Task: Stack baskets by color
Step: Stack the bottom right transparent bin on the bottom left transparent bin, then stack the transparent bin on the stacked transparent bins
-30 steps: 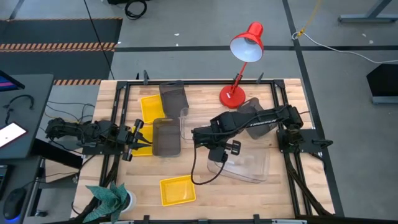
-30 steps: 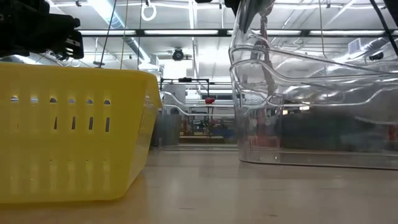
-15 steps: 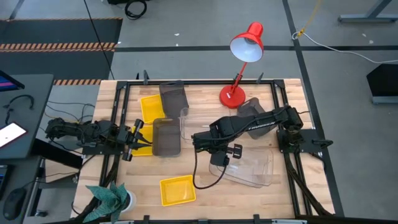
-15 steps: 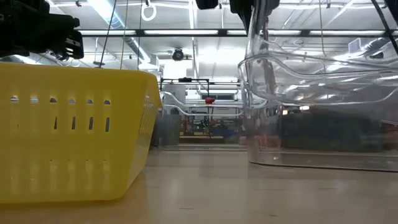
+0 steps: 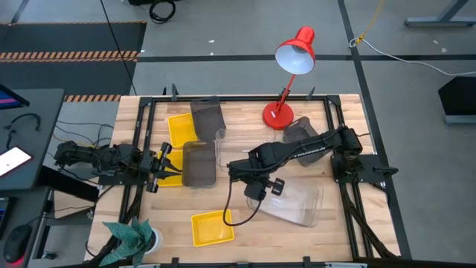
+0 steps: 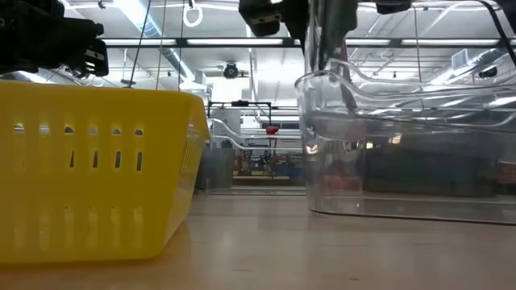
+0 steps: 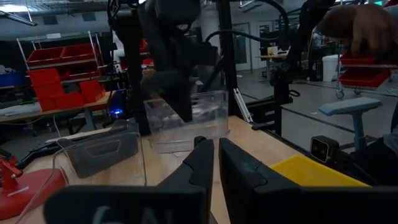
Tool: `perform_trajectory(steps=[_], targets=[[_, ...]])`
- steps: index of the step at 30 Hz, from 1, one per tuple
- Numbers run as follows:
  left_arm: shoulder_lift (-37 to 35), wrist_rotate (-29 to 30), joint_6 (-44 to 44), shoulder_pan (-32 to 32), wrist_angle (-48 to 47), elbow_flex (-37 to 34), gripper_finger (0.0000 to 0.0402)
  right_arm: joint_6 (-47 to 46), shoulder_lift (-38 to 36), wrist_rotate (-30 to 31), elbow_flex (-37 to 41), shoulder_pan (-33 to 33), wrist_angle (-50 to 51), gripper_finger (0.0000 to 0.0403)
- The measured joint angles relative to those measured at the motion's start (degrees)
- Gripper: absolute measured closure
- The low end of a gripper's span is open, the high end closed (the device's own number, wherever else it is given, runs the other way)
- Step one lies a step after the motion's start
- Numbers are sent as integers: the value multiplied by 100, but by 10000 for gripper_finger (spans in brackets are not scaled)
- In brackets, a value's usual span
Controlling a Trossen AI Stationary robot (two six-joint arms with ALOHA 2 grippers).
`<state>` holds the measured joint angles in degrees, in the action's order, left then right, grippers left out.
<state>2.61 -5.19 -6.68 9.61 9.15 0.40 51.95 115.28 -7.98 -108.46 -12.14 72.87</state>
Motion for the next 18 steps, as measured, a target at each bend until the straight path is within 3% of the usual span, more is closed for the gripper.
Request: perform_trajectory(steps=[5, 10, 18], targets=[[0, 0, 2, 0, 0, 0, 373, -233, -2, -224, 254, -45, -330, 308], [0, 0, 1, 0, 2, 0, 366, -296, 0, -44, 506, -150, -667, 265], [0, -2, 0, 0, 2, 0, 373, -474, -130, 171, -149, -152, -339, 234]])
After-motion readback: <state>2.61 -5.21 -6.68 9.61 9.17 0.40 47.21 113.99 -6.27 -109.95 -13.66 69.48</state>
